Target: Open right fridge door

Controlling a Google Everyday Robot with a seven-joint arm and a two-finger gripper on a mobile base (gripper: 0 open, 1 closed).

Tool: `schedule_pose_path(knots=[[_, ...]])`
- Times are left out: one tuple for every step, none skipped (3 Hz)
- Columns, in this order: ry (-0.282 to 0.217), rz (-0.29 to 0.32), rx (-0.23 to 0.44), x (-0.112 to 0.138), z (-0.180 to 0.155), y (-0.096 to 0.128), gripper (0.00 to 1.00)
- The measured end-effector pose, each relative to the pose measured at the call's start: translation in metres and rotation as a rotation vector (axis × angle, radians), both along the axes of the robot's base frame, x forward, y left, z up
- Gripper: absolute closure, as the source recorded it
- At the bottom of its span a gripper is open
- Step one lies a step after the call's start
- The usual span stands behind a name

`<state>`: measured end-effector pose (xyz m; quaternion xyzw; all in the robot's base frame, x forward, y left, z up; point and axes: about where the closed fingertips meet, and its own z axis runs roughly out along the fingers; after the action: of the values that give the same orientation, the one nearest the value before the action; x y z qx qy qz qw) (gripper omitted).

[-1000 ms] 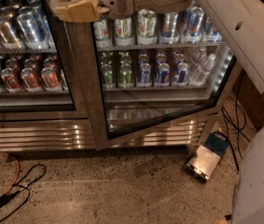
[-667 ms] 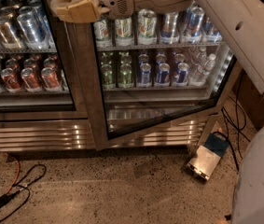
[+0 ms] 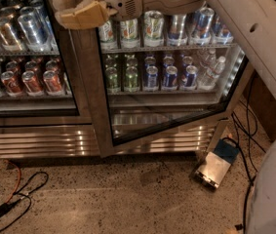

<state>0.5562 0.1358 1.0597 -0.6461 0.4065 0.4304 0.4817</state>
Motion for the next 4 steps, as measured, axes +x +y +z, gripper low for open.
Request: schedule_pose_path(knots=[[0.014,0.023,0.042,-0.027,-0.002,-0.023,0.85],[0.04,0.085,0.131,-0.079,-0.002,-0.072,1.0],[0.04,0.085,0.131,-0.079,-0.002,-0.072,1.0],[0.04,0.085,0.131,-0.079,-0.002,-0.072,0.81]])
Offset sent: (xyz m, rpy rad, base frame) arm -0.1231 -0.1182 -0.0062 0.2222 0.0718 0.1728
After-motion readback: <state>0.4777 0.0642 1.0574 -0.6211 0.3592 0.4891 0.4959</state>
